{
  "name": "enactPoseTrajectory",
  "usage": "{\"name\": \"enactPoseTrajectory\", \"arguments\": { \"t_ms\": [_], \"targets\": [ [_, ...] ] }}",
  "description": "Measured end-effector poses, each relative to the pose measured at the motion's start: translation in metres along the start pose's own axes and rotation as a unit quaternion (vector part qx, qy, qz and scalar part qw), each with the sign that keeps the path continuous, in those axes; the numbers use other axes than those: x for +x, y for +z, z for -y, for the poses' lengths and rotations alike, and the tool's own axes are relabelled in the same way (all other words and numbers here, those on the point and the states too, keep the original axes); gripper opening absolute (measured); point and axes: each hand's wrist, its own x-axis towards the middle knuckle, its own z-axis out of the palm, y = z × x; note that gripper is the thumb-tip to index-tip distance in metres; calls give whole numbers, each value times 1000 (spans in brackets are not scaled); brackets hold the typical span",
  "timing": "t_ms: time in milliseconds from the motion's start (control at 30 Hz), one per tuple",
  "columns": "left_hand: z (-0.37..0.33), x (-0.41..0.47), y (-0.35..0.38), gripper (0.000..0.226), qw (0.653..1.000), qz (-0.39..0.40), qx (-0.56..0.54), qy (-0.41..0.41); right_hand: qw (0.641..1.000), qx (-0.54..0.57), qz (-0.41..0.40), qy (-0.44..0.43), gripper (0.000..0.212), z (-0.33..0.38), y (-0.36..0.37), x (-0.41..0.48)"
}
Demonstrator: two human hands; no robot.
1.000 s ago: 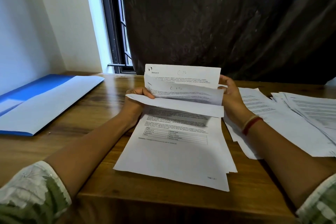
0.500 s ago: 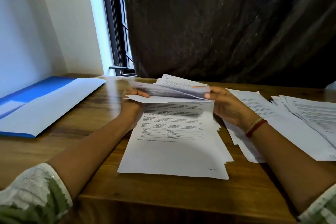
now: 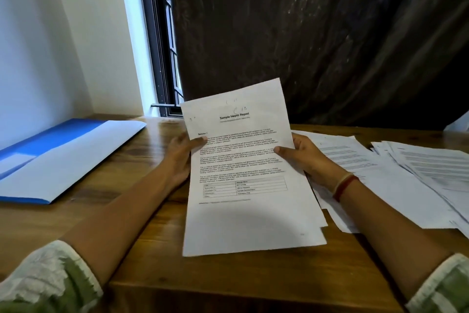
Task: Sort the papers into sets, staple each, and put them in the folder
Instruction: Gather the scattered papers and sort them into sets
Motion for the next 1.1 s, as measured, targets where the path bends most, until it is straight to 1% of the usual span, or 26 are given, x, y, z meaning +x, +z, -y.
{"name": "enactPoseTrajectory", "arguments": {
  "t_ms": [67,100,167,267,333,367,400,467,500,567,667,733,800,900,933,1000,1100],
  "targets": [
    [0,-6,5,41,996,22,71,-53,1000,12,-23,-12,34,-2,3,1],
    [1,-10,9,37,992,33,107,-57,999,20,-32,-20,33,-2,4,0],
    [1,-15,17,34,987,47,149,-38,997,45,-48,-37,29,-1,4,-4],
    [-5,-22,31,33,989,35,140,8,991,86,-70,-73,23,15,5,-14],
    [-12,-28,42,32,989,27,131,68,985,105,-83,-110,23,30,6,-23],
    [-16,-32,48,29,986,22,126,106,983,90,-95,-132,22,39,9,-29],
    [-22,-39,55,27,982,15,121,142,979,51,-118,-157,21,48,12,-36],
    [-32,-55,72,24,973,8,111,201,962,-35,-161,-220,20,62,17,-49],
    [-39,-65,81,21,964,0,121,237,951,-63,-174,-247,20,68,20,-55],
    [-49,-84,97,19,935,-25,167,312,931,-96,-193,-295,20,78,25,-67],
    [-57,-102,111,20,900,-38,208,381,912,-89,-212,-339,18,87,30,-82],
    [-55,-106,111,17,891,-42,213,399,911,-79,-211,-345,16,87,33,-90],
    [-46,-105,105,14,888,-46,222,399,915,-70,-210,-338,21,78,35,-94],
    [-25,-102,89,23,893,-71,241,373,930,-64,-224,-285,43,58,35,-96],
    [-19,-100,85,24,896,-76,243,363,934,-65,-231,-266,47,52,34,-97],
    [-12,-101,81,27,898,-79,258,347,940,-59,-238,-237,45,44,32,-97],
    [-16,-106,86,27,900,-77,274,331,945,-40,-249,-207,34,43,31,-96]
  ]
}}
